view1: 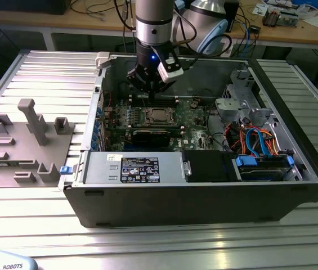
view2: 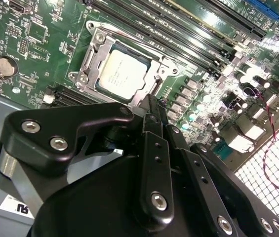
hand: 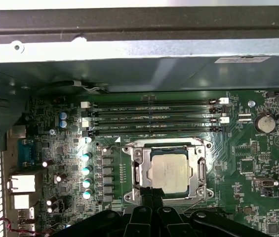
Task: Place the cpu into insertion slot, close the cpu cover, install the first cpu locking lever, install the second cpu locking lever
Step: 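Install the first cpu locking lever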
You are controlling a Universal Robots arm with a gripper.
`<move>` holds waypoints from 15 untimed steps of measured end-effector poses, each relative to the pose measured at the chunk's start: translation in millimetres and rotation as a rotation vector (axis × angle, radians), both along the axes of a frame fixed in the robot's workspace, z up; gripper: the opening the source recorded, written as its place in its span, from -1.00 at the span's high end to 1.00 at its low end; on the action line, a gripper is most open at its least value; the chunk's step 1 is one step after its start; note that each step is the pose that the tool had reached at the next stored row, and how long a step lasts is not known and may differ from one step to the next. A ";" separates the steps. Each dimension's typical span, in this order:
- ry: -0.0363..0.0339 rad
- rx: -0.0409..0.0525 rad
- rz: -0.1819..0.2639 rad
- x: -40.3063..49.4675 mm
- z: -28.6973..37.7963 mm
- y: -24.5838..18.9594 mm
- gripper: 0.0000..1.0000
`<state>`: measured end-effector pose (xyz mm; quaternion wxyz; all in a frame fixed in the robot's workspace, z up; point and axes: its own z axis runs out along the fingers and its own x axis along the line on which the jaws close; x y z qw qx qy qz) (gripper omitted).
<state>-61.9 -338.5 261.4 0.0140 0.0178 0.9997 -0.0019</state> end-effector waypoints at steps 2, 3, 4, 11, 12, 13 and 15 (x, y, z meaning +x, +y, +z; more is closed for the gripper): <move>0.0000 0.0000 0.000 -0.8 0.0 0.0 0.79; -0.0001 0.0000 0.000 -1.6 0.0 0.0 0.79; 0.0000 0.0000 0.000 -2.0 0.0 0.0 0.79; -0.0001 0.0000 0.000 -7.6 0.0 0.1 0.79; -0.0001 0.0000 0.000 -7.9 0.0 0.1 0.79; -0.0001 0.0000 0.000 -8.5 0.0 0.0 0.79; -0.0001 0.0000 0.000 -9.0 0.0 0.1 0.79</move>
